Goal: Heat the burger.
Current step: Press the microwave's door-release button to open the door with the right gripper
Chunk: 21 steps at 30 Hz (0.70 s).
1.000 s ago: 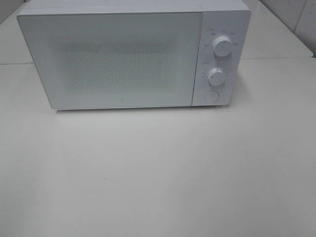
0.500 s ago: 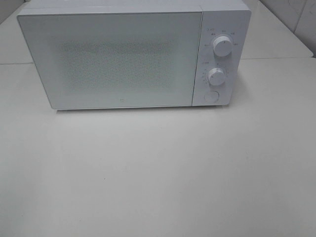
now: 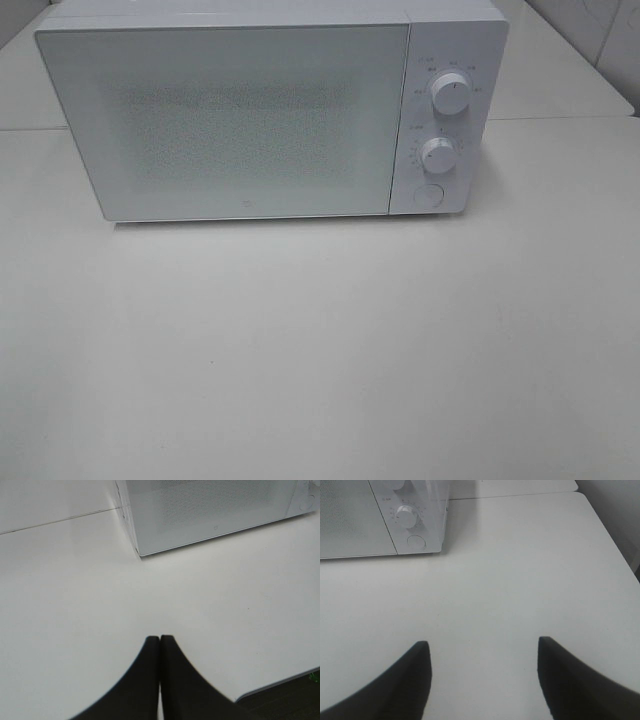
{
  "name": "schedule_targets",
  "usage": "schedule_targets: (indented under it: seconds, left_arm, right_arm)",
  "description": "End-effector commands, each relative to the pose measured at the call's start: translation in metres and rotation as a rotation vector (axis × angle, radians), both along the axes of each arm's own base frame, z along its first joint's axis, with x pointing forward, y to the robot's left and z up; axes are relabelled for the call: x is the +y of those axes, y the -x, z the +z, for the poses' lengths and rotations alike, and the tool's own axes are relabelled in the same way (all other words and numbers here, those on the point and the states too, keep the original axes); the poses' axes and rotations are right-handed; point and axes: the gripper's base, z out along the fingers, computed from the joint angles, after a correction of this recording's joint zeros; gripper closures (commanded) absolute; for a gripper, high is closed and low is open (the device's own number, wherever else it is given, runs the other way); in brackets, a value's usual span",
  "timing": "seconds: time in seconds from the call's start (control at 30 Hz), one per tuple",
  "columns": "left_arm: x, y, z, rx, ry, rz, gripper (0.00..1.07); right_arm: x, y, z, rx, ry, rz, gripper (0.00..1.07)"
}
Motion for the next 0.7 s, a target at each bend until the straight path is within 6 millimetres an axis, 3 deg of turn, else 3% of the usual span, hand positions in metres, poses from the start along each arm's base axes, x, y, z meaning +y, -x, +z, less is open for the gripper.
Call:
schedule_targets:
  seconds: [0.03,0.27,0.4,0.5,0.53,0.57,0.63,0.7]
  left_arm:
    - [0.0,0.002,0.0,-0.027,0.019,0.008,1.06]
    - [0.0,0.002,0.0,-0.026,0.023,0.005,1.06]
    - [0.0,0.002,0.0,-0.027,0.026,0.004,1.06]
    - [0.0,0.002,0.0,-0.027,0.025,0.003,1.06]
    - [0.0,0.002,0.0,-0.027,0.025,0.003,1.06]
    - [0.0,0.002,0.0,-0.027,0.025,0.003,1.06]
    - [0.0,0.002,0.0,-0.027,0.025,0.003,1.06]
    - [0.0,0.002,0.0,-0.027,0.025,0.003,1.06]
  right_arm:
    - [0.0,0.002,0.001,-0.034,-0.002,0.002,0.48]
    - [0.003,-0.005,0.005,-0.009,-0.028,0.019,0.48]
    - [0.004,-0.027,0.011,0.072,-0.027,0.021,0.48]
    - [0.004,-0.032,0.014,0.061,-0.025,0.02,0.48]
    - [0.004,-0.045,0.019,0.035,-0.026,0.021,0.48]
    - [0.004,-0.045,0.019,0.035,-0.026,0.021,0.48]
    - [0.004,-0.076,0.024,0.017,0.004,0.027,0.51]
    - [0.004,-0.082,0.023,0.022,0.015,0.033,0.51]
